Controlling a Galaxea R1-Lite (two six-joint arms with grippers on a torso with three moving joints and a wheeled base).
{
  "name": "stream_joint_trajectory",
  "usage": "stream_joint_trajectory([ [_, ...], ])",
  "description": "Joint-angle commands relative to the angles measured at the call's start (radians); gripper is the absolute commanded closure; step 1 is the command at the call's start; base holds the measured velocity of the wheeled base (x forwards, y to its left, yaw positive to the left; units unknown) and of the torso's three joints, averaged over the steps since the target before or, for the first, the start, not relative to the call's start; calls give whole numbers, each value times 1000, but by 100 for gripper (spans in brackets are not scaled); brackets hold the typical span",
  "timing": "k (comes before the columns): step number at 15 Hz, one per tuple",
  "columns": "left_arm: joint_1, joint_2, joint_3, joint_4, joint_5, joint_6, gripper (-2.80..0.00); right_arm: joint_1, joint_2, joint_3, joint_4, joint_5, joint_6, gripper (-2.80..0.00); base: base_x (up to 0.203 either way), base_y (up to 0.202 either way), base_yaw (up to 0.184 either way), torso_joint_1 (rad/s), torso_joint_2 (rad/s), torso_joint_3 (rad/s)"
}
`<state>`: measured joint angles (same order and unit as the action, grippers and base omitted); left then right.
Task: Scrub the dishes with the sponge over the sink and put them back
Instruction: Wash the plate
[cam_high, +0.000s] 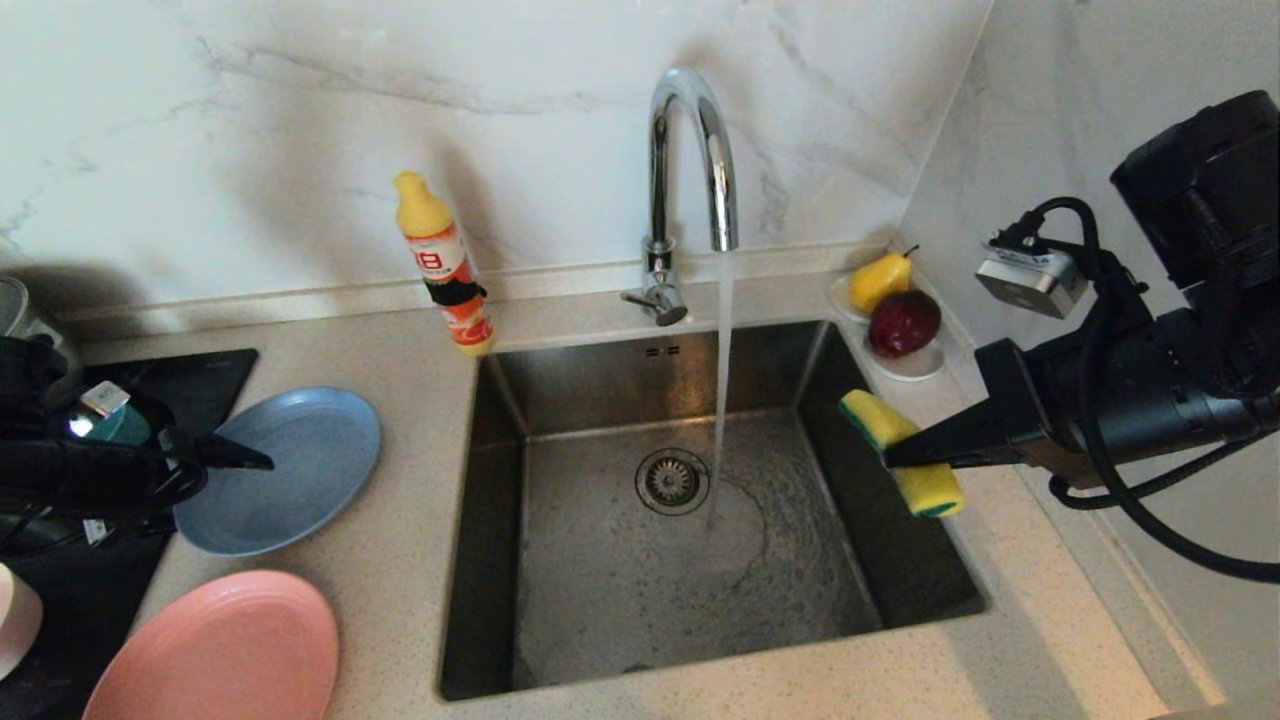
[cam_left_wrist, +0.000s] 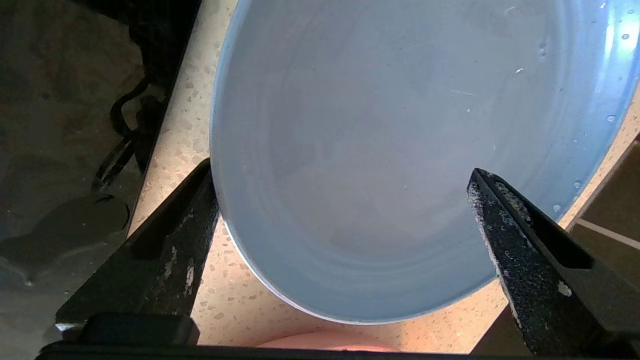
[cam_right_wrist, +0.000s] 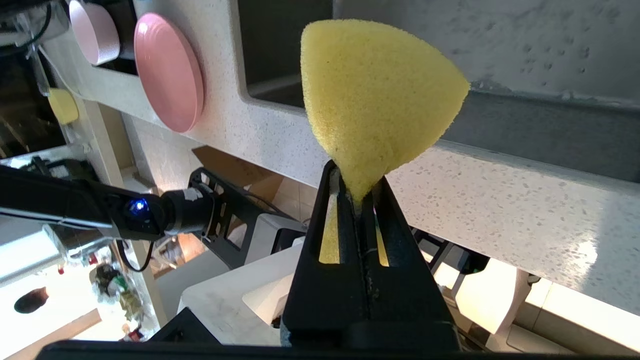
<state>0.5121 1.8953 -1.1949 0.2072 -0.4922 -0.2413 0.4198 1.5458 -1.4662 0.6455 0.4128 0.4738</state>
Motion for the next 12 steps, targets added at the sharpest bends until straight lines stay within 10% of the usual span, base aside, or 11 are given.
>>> stream_joint_trajectory([
  [1, -1, -4, 2, 1, -3, -1, -280, -7, -14, 10, 5, 2, 2, 0, 0, 0, 0, 0, 0, 0],
  [10, 0, 20, 3, -11, 1, -6, -280, -19, -17, 24, 0, 3, -17, 0, 0, 0, 0, 0, 0, 0],
  [11, 0, 24, 1, -11, 1, -4, 0, -19, -16, 25, 0, 3, -17, 0, 0, 0, 0, 0, 0, 0],
  [12, 0, 25, 0, -11, 1, -4, 0, -19, -15, 24, 0, 3, -17, 0, 0, 0, 0, 0, 0, 0],
])
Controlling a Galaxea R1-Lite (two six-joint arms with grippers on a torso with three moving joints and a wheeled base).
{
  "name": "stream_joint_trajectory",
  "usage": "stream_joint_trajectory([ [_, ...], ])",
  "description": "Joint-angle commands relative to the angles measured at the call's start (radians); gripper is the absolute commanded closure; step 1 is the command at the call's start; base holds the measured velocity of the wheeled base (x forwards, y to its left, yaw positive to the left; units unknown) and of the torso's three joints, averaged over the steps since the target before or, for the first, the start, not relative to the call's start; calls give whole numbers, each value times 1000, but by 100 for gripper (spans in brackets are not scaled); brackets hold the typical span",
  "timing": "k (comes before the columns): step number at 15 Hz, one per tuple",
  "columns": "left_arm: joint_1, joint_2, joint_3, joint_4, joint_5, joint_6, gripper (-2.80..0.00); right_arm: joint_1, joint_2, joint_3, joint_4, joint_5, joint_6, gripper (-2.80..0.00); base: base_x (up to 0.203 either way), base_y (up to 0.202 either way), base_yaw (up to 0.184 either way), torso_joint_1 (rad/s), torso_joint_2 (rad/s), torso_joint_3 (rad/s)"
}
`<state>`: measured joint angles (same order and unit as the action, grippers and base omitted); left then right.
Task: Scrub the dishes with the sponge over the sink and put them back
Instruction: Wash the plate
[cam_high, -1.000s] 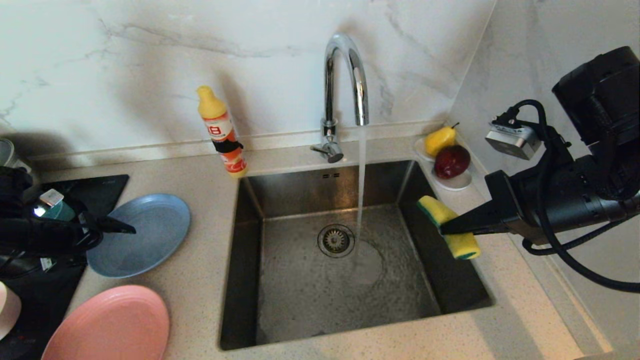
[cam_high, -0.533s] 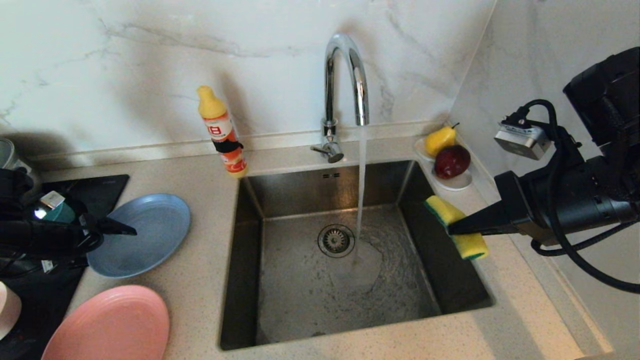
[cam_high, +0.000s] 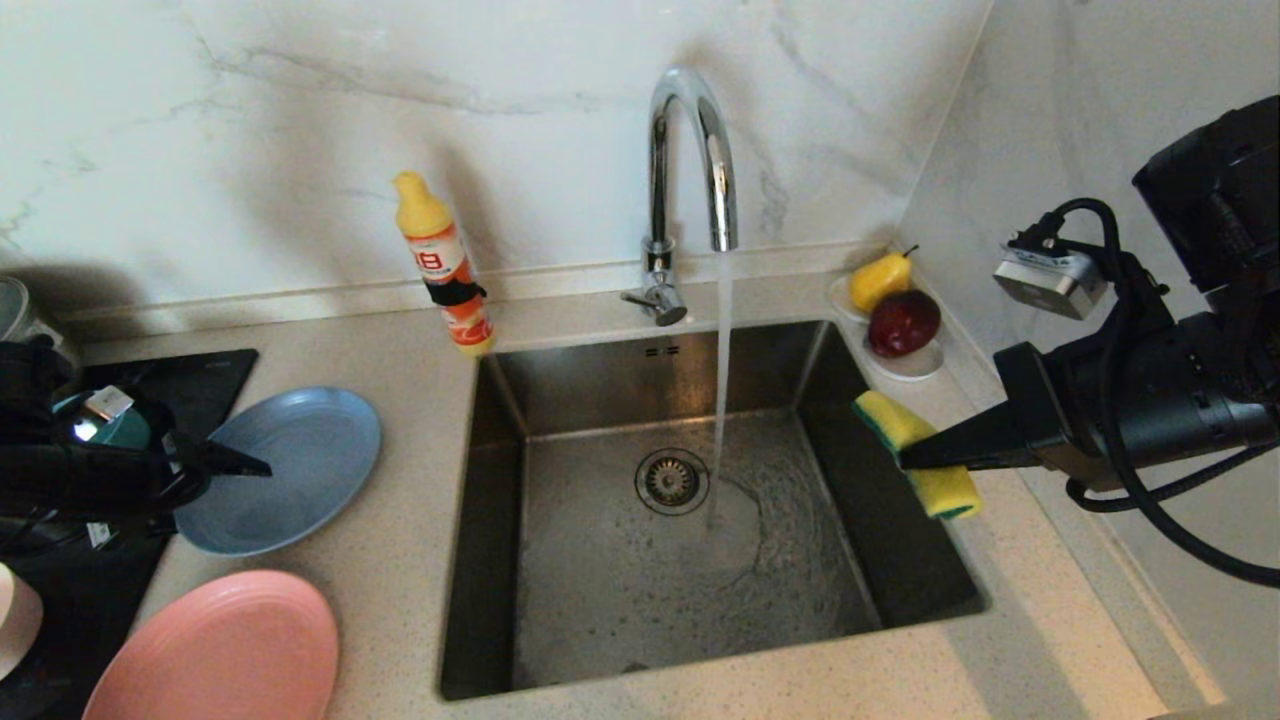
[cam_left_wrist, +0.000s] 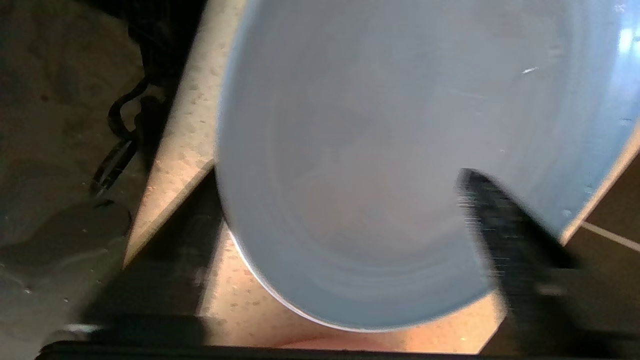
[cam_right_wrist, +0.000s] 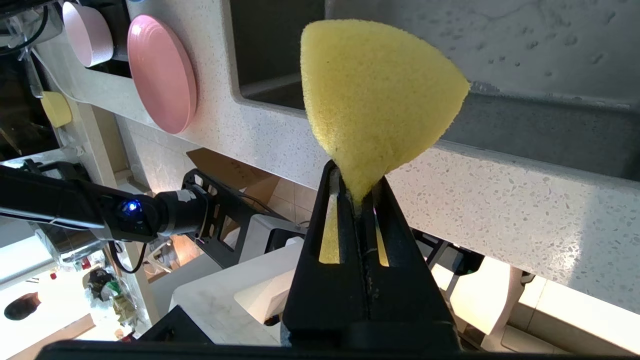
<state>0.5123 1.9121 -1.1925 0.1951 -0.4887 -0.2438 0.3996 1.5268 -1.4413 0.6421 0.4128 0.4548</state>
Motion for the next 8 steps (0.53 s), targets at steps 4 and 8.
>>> stream_joint_trajectory([
  [4, 0, 8, -7, 1, 1, -2, 0, 1, 6, -1, 2, 3, 4, 0, 0, 0, 0, 0, 0, 0],
  [8, 2, 10, -3, 0, 4, -2, 0, 1, 9, -2, 1, 3, 4, 0, 0, 0, 0, 0, 0, 0],
])
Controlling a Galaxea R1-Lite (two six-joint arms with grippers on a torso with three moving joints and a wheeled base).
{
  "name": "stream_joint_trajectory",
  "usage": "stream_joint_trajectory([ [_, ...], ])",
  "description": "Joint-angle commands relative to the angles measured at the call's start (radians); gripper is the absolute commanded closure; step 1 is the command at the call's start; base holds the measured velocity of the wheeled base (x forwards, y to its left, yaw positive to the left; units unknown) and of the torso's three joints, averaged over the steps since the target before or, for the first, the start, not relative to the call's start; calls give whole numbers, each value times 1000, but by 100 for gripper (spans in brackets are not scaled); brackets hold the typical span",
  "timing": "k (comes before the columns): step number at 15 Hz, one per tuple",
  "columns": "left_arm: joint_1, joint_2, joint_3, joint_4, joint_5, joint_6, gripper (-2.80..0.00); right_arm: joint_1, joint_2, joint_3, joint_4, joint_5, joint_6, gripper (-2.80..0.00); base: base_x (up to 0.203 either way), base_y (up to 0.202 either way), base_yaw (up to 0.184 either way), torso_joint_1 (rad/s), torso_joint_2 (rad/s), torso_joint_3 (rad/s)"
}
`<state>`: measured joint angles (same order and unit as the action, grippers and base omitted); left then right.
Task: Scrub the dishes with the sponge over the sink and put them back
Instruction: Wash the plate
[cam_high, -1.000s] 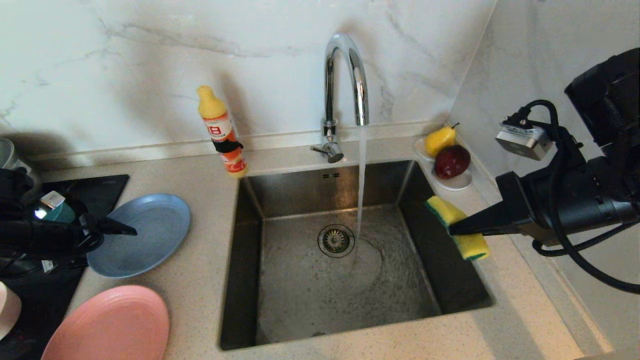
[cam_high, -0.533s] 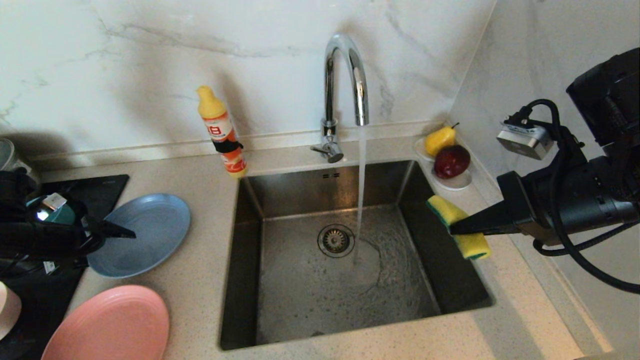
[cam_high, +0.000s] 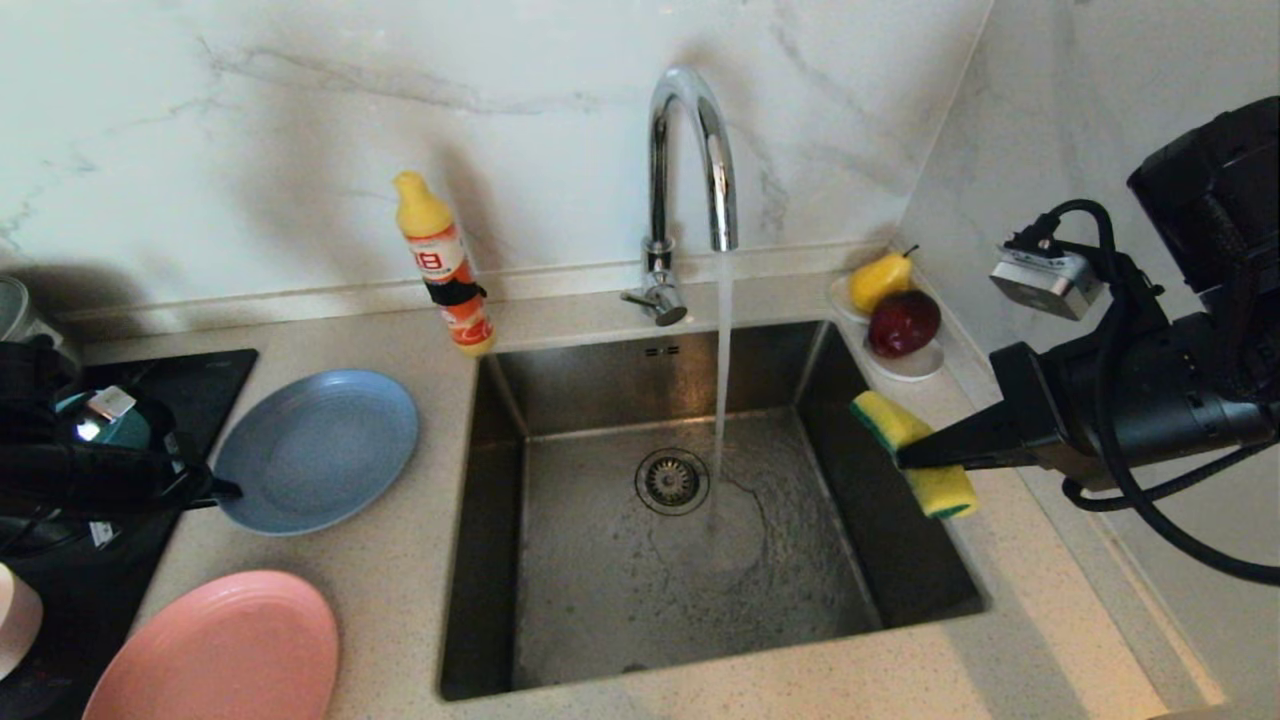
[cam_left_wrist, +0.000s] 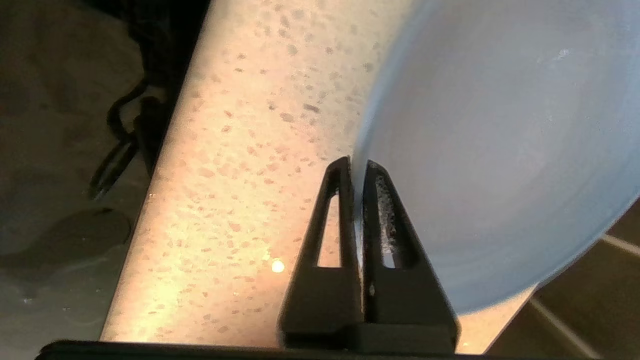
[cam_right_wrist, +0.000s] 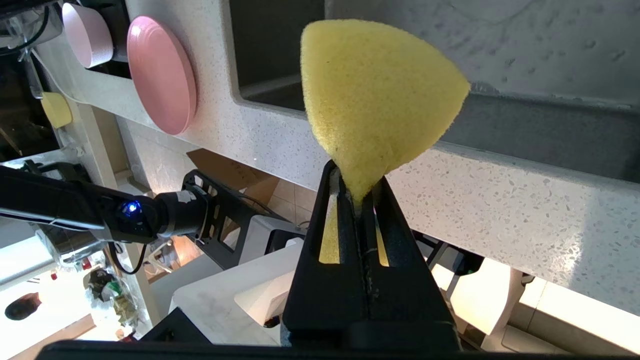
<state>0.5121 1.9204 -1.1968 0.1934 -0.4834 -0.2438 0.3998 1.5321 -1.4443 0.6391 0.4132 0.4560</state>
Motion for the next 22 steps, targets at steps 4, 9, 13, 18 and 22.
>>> stream_joint_trajectory([
  [4, 6, 1, -3, 4, 0, -3, 0, 1, 5, 0, 4, 3, 3, 0, 0, 0, 0, 0, 0, 0],
  [9, 27, -80, -68, 69, 11, -7, 0, 1, 12, -8, 5, 3, 3, 0, 0, 0, 0, 0, 0, 0],
  [13, 70, -151, -204, 214, 77, 6, 0, 5, 11, -11, 8, 3, 4, 0, 0, 0, 0, 0, 0, 0],
  [18, 127, -257, -219, 378, 77, 130, 0, 8, 17, -15, 4, 3, 4, 0, 0, 0, 0, 0, 0, 0],
  [22, 120, -401, -153, 470, 66, 255, 0, 10, 17, -11, 2, 3, 4, 0, 0, 0, 0, 0, 0, 0],
])
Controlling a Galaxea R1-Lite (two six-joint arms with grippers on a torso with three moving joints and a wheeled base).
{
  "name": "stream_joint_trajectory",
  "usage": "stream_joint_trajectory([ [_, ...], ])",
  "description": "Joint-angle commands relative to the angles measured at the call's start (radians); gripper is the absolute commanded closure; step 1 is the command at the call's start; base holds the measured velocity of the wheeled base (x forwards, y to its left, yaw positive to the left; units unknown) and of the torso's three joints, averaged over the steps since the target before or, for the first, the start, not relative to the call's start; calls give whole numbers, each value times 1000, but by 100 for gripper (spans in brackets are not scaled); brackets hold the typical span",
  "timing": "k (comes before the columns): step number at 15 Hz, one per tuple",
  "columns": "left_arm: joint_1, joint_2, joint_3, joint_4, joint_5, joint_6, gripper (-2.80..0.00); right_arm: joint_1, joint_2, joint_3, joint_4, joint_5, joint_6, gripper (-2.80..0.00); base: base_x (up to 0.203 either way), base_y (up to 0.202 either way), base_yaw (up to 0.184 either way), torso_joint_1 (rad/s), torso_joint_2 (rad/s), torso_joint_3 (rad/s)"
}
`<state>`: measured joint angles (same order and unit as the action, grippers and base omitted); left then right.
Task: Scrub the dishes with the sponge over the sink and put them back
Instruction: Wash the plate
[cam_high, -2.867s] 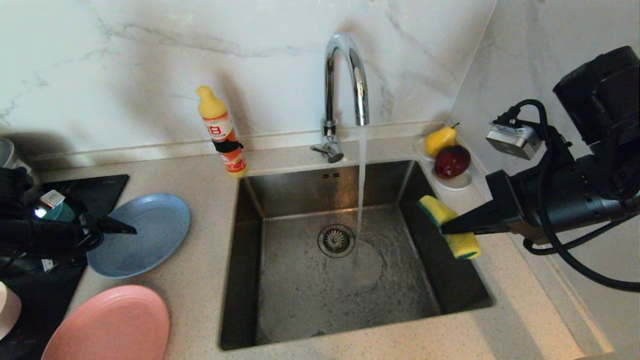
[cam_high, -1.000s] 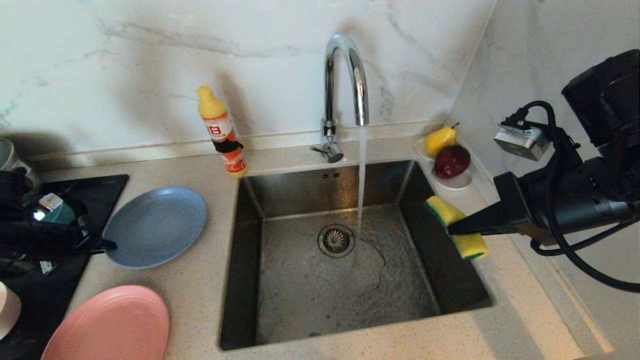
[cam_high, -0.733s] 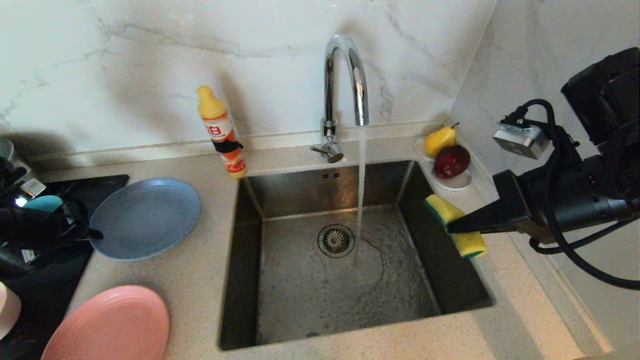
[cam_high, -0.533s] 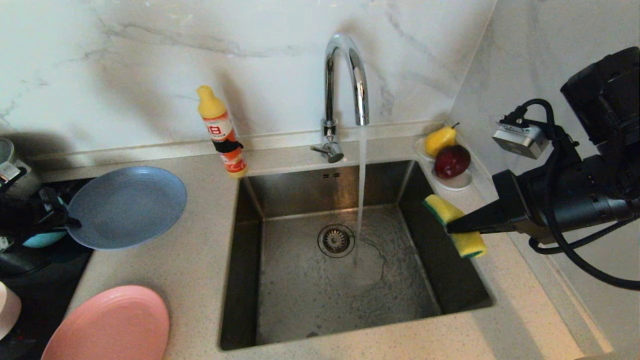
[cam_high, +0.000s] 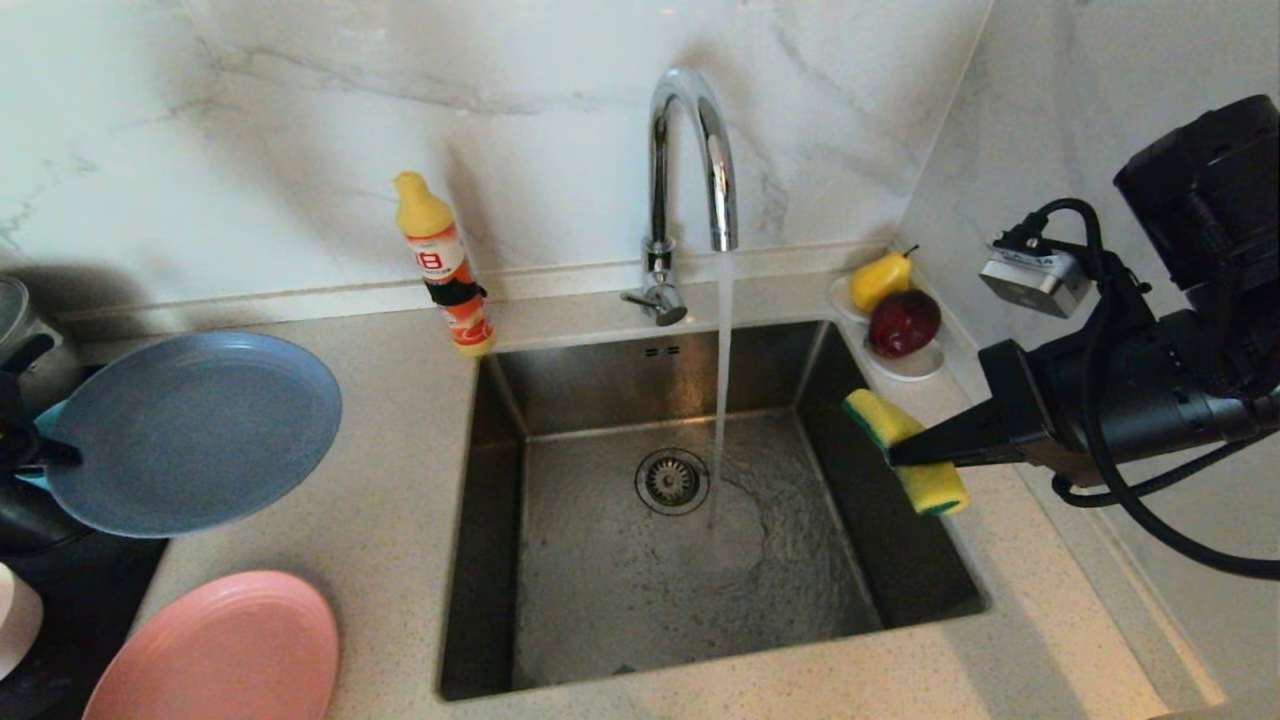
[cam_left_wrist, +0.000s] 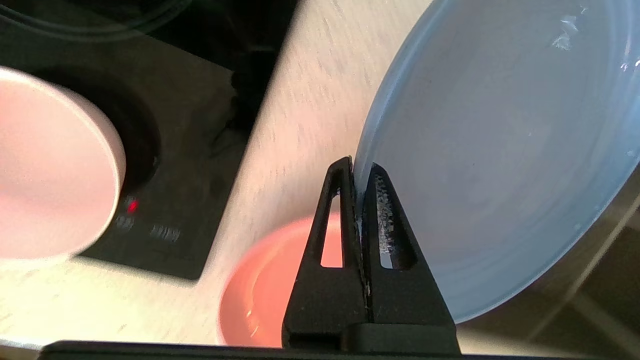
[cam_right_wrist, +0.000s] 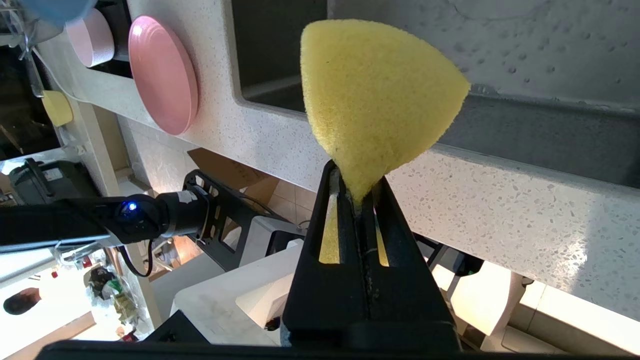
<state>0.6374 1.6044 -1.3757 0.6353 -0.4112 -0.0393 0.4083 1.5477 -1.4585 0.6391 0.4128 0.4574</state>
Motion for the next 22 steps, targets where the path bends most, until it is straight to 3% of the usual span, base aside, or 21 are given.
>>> stream_joint_trajectory([
  [1, -24, -119, 50, 59, -15, 116, 0, 3, 3, 4, 4, 3, 3, 0, 0, 0, 0, 0, 0, 0],
  [7, -159, -226, 144, 118, -17, 249, 0, 4, -1, 4, 4, 4, 6, 0, 0, 0, 0, 0, 0, 0],
  [11, -337, -238, 191, 117, 12, 233, 0, 7, 2, 7, 4, 4, 6, 0, 0, 0, 0, 0, 0, 0],
  [15, -554, -183, 164, 87, 119, 93, 0, 9, 14, 4, 2, 4, 1, 0, 0, 0, 0, 0, 0, 0],
  [20, -776, -77, 26, 63, 172, -163, 0, 9, 5, 0, 2, 3, 1, 0, 0, 0, 0, 0, 0, 0],
  [22, -862, -19, -10, 61, 215, -234, 0, 9, -1, 0, 2, 3, 0, 0, 0, 0, 0, 0, 0, 0],
])
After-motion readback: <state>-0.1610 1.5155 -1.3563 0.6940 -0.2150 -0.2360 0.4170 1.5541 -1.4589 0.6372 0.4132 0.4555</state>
